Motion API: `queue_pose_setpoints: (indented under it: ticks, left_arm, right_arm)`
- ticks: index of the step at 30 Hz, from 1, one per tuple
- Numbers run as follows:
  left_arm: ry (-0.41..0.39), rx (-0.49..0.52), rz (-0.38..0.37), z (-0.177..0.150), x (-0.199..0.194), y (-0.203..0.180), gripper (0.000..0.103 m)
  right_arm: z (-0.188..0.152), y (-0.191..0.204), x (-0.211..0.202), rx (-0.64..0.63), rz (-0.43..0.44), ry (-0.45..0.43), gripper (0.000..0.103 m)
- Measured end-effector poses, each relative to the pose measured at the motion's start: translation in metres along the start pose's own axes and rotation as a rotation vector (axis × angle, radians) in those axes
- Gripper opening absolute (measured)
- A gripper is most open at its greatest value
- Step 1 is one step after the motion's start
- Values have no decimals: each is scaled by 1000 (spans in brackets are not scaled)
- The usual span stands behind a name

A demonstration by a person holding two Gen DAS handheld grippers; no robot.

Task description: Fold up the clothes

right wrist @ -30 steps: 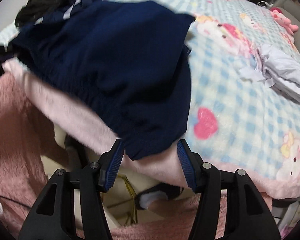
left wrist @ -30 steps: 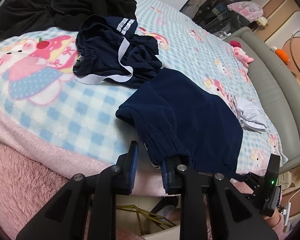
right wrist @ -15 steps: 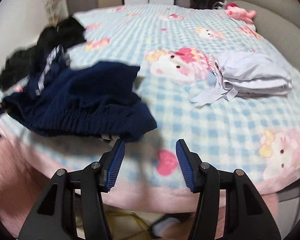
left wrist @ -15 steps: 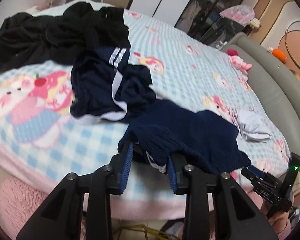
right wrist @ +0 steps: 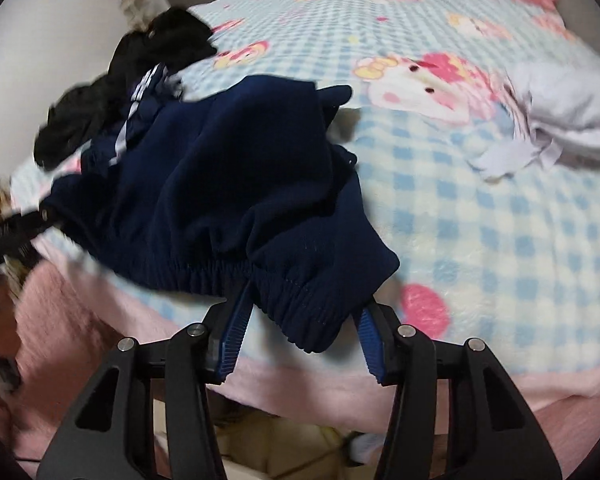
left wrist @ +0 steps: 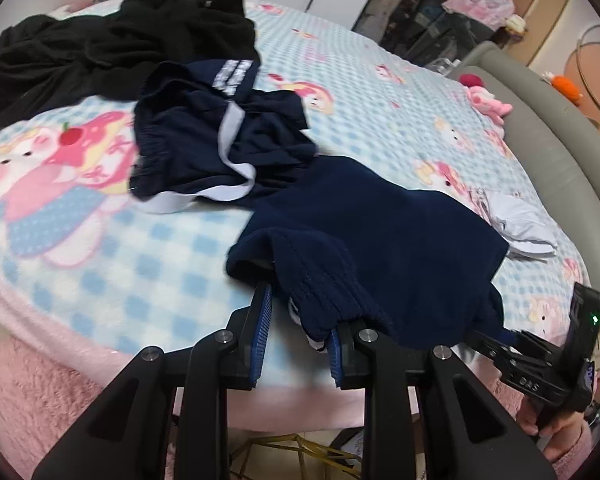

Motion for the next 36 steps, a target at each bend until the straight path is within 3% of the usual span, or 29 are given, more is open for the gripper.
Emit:
queue_pose_setpoints:
  ticks: [3, 4, 5, 8, 12, 16, 18, 20, 21, 23, 25, 28, 31, 33, 36]
  left_arm:
    - [57, -19, -64, -6, 11, 3, 26]
    - [78, -17, -89, -4, 15, -2, 14]
    - [97, -14, -114, -2, 20, -7, 8]
    - [99, 53, -124, 26, 25, -34, 7]
    - [-68, 157, -150, 128, -16, -94, 7]
    - [-288, 189, -236, 238, -102, -149, 7]
    - [-345, 193, -245, 247, -128, -153, 7]
    - [-398, 196, -250, 254, -153, -155, 7]
    - [-425, 198, -253, 258, -166, -157, 8]
    - [-355, 188, -254, 235, -144, -146, 8]
    - [-255, 185, -237, 195, -99, -133, 8]
    - [5, 146, -209, 111, -6, -107, 8]
    - [187, 160, -82, 34, 63, -85, 8]
    - [226, 125, -67, 5, 75, -75, 8]
    - [226, 120, -87, -11, 67, -72, 10]
  right_arm:
    - [-3, -5, 1, 71, 59, -5, 48]
    - [-2, -8, 4, 112, 92, -5, 40]
    - [-1, -11, 7, 154, 125, -5, 26]
    - [33, -16, 4, 135, 68, -31, 13]
    - [127, -6, -39, 0, 5, -166, 12]
    - [241, 12, -138, -88, -33, -407, 12]
    - [273, 26, -190, -120, -30, -523, 12]
    - [281, 32, -228, -131, -25, -603, 12]
    - [275, 30, -233, -113, -1, -607, 13]
    - [256, 21, -230, -67, 42, -581, 13]
    - [216, 2, -195, -1, 54, -496, 13]
    - [150, -28, -142, 82, 8, -396, 13]
    - [76, -58, -77, 195, -27, -213, 13]
    - [30, -64, -38, 247, -11, -80, 14]
    - [1, -65, -27, 238, -42, -37, 18]
Point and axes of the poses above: each gripper's, at about its wrist camera, not at the fingertips, and x roughly the way its jaws point, y to its left, z to its top, the point moved 10 cm from there along x, roughly the way its jaws point, and after that the axes turned 10 degrees about z, right-handed, at the moved point
